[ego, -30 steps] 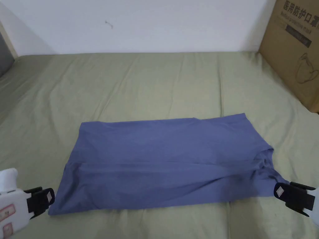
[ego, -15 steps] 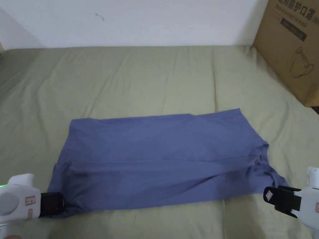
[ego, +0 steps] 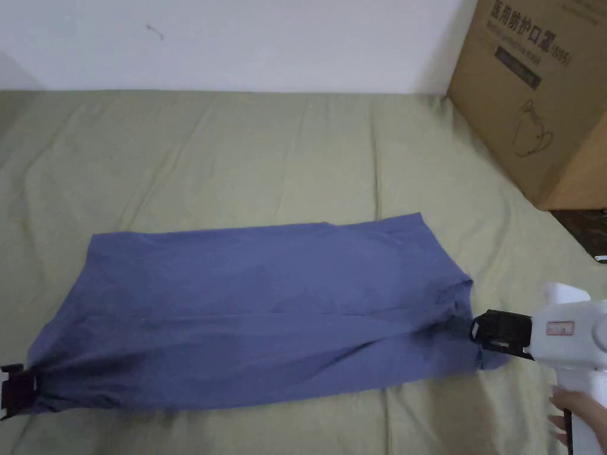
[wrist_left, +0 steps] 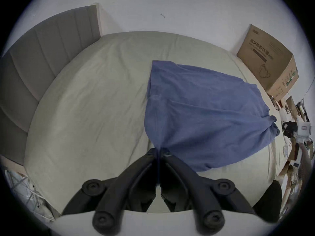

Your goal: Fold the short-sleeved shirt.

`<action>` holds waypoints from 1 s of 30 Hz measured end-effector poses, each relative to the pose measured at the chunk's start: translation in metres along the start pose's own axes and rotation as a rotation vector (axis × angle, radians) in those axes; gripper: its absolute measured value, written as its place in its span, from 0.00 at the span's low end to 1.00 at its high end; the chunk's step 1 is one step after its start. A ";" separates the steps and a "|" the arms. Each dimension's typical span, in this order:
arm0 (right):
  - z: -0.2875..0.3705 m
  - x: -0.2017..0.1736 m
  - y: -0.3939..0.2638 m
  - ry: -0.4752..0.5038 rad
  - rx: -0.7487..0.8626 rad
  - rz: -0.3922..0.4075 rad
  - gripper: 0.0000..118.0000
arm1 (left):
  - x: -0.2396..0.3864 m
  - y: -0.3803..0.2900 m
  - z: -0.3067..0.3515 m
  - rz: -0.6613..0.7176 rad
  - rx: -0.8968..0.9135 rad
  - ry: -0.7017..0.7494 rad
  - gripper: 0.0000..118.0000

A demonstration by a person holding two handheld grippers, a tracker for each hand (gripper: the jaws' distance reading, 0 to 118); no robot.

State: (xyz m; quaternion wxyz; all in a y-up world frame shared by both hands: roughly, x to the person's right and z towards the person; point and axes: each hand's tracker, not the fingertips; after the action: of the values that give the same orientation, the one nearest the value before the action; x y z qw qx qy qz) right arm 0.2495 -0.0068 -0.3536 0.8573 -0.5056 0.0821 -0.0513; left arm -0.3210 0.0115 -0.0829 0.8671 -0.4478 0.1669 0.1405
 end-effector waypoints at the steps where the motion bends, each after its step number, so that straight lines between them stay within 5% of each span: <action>1: -0.011 0.003 0.005 -0.034 -0.037 0.010 0.96 | 0.000 0.000 -0.001 0.001 -0.004 0.003 0.01; 5: -0.042 0.000 0.005 -0.073 -0.141 0.088 0.94 | 0.001 -0.001 -0.010 0.005 -0.027 0.012 0.01; 9: -0.063 -0.009 -0.005 -0.049 -0.221 0.205 0.71 | 0.003 -0.003 -0.018 0.005 -0.052 0.022 0.01; 12: -0.046 -0.016 -0.003 0.011 -0.159 0.221 0.10 | 0.000 -0.003 -0.019 0.014 -0.062 0.020 0.01; 17: -0.018 -0.017 0.003 0.046 -0.119 0.221 0.10 | -0.005 0.006 0.000 0.081 0.030 -0.005 0.01; 22: 0.044 0.011 0.001 0.206 -0.028 0.019 0.10 | -0.004 0.014 0.036 0.057 0.065 -0.031 0.01; 30: 0.107 0.038 -0.088 0.164 -0.094 0.031 0.09 | -0.034 -0.049 0.071 0.058 -0.040 -0.059 0.01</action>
State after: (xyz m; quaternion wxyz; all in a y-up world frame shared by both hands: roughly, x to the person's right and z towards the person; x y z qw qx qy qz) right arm 0.3068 0.0355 -0.2292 0.8239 -0.5379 0.1618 -0.0755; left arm -0.3209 0.0388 0.0056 0.8580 -0.4558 0.1513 0.1820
